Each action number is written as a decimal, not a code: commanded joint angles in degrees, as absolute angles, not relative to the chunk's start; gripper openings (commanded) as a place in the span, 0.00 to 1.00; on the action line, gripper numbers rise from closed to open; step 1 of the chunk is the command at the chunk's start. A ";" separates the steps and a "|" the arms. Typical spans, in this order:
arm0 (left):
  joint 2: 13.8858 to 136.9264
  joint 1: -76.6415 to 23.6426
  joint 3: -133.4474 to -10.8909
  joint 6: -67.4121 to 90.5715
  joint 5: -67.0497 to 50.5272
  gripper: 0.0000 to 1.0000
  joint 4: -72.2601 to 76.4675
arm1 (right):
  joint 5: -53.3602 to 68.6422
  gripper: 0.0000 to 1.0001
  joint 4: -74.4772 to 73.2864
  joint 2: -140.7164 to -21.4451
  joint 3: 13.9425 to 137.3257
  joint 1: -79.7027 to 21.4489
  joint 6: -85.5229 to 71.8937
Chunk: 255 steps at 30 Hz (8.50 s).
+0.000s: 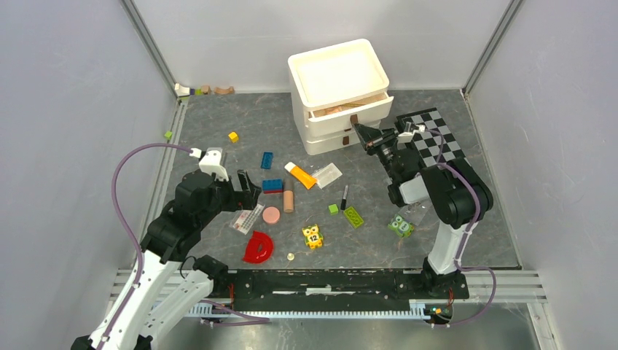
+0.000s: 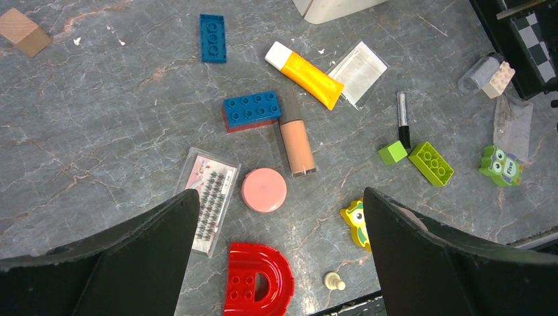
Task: Organize the makeup
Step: Open the drawer in the storage box, then move the storage box to the center of the board.
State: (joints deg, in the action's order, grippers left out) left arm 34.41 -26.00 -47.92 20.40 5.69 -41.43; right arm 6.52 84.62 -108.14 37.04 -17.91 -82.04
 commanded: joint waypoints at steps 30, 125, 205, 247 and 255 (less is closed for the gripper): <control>34.86 -26.03 -47.90 20.82 4.76 1.00 -38.93 | 9.91 0.00 83.51 -78.83 15.43 -17.81 -69.37; 40.95 -26.03 -46.93 38.57 16.61 1.00 -46.23 | -5.53 0.91 -21.64 -46.84 31.20 -14.24 -15.26; 59.41 -42.46 -48.32 45.06 20.24 0.85 -38.88 | -1.89 0.90 -24.65 -41.20 26.89 -14.19 -17.80; 52.46 -21.49 -54.46 34.50 13.45 0.86 -48.96 | -2.81 0.90 -27.21 -39.74 27.77 -14.20 -18.00; 51.75 -21.53 -54.23 33.98 13.76 0.86 -49.36 | -2.81 0.90 -27.95 -39.03 28.04 -14.20 -17.91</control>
